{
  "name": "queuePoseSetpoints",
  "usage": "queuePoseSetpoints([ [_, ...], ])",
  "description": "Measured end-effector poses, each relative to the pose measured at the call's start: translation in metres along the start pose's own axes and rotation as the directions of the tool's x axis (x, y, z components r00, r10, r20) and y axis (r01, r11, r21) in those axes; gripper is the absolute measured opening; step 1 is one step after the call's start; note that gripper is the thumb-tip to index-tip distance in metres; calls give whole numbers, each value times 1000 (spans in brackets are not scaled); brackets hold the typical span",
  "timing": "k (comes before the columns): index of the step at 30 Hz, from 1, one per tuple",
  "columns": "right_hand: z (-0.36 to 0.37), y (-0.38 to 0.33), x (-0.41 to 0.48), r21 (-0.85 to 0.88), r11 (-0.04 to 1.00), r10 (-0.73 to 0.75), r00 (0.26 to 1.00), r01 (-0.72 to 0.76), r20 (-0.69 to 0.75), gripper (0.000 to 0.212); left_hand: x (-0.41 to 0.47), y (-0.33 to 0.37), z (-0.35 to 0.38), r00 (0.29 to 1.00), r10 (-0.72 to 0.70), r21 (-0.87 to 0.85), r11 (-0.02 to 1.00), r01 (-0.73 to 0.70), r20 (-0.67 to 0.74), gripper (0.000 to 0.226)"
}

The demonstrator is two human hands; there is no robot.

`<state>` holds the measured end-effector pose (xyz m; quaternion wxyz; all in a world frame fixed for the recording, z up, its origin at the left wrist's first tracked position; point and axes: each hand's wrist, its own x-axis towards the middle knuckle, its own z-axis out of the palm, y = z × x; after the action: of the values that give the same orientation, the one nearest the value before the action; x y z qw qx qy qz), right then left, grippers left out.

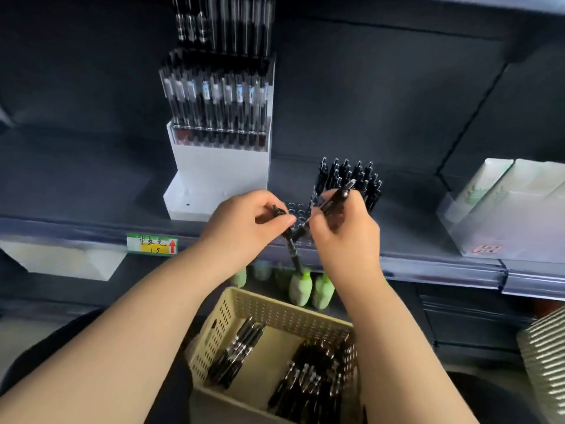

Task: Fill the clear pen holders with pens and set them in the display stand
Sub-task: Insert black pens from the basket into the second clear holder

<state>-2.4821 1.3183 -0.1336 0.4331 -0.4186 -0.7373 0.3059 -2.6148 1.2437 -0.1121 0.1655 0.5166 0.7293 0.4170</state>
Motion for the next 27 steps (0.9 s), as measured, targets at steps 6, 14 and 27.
queuePoseSetpoints([
  [6,-31,-25,59,56,997,-51,998,52,-20,11,56,18,-1,984,126,-78,988,-136,-126,20],
  [14,-28,-11,89,-198,964,-175,984,177,29,14,64,3,26,960,92,-157,978,-136,-263,35],
  [27,-19,0,90,-233,947,-217,976,219,36,15,66,5,36,932,92,-165,974,-158,-350,30],
])
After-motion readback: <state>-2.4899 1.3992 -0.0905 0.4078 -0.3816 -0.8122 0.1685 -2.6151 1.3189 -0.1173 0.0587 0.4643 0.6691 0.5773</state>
